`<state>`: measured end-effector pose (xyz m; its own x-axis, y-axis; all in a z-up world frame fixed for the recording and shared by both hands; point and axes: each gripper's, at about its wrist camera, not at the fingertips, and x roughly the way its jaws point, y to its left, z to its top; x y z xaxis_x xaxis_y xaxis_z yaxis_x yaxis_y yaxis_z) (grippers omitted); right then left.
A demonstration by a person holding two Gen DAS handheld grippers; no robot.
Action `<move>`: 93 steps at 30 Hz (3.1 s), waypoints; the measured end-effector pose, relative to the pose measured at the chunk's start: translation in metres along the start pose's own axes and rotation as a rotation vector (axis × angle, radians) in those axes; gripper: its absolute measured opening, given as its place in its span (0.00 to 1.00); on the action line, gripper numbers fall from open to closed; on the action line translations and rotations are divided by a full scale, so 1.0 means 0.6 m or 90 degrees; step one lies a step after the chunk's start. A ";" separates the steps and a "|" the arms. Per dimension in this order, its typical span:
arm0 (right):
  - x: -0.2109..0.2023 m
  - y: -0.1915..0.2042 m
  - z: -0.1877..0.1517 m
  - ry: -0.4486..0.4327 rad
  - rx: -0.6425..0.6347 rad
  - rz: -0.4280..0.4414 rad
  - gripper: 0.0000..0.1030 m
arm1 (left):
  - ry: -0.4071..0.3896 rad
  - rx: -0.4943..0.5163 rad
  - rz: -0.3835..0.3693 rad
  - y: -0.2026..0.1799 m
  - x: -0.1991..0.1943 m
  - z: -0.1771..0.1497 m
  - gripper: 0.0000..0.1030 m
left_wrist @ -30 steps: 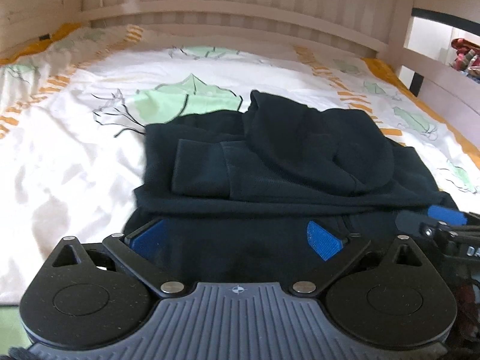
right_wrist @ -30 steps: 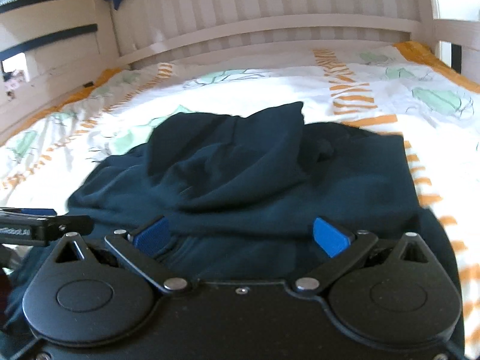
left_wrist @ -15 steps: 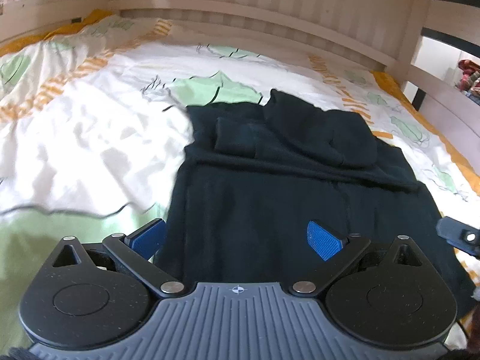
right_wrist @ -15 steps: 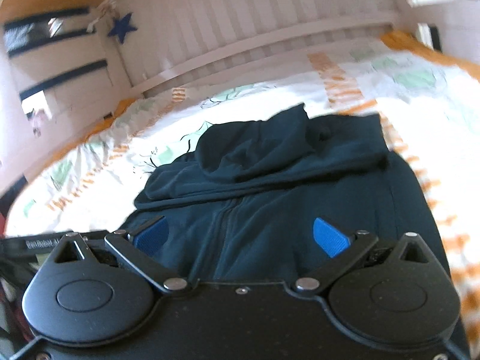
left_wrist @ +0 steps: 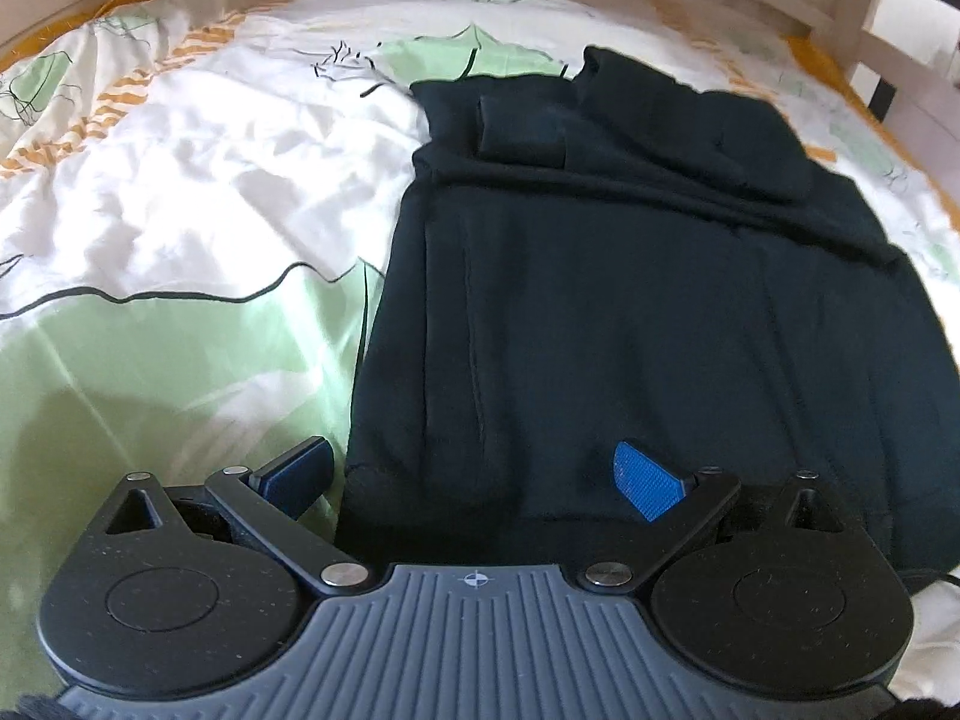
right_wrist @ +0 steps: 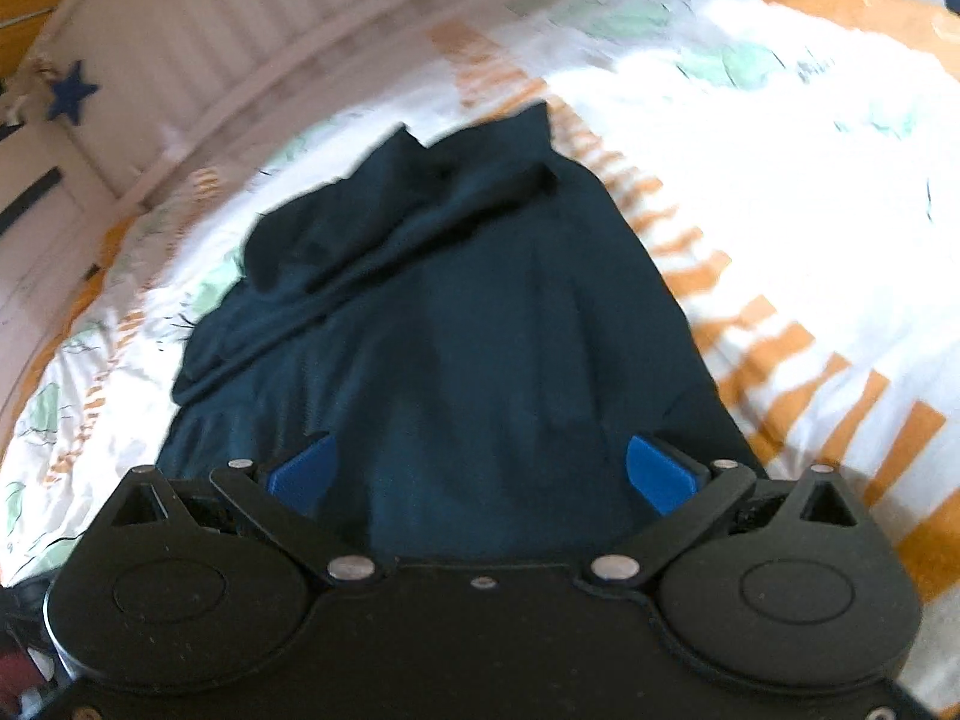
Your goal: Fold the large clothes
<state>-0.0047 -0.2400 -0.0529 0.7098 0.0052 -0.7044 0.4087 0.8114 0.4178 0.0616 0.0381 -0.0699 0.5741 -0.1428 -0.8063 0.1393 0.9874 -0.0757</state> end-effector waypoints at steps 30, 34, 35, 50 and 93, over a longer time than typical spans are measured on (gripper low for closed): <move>0.038 0.020 -0.031 0.027 -0.096 -0.072 1.00 | 0.024 -0.012 -0.028 0.007 0.008 -0.015 0.99; 0.035 0.017 -0.033 0.023 -0.088 -0.064 1.00 | 0.039 -0.009 -0.049 0.009 -0.014 -0.027 0.98; 0.035 0.017 -0.033 0.024 -0.089 -0.064 1.00 | 0.046 -0.002 -0.056 0.008 -0.019 -0.029 0.98; 0.010 0.005 -0.007 0.051 -0.044 -0.012 0.98 | 0.064 0.017 -0.074 0.010 -0.017 -0.038 0.91; -0.014 -0.078 0.044 0.162 -0.004 0.049 0.30 | -0.007 -0.079 -0.154 0.040 -0.035 -0.034 0.29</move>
<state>-0.0146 -0.2933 -0.0516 0.5708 0.2131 -0.7930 0.3549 0.8069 0.4722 0.0365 0.0663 -0.0668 0.5447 -0.3753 -0.7500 0.1733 0.9253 -0.3372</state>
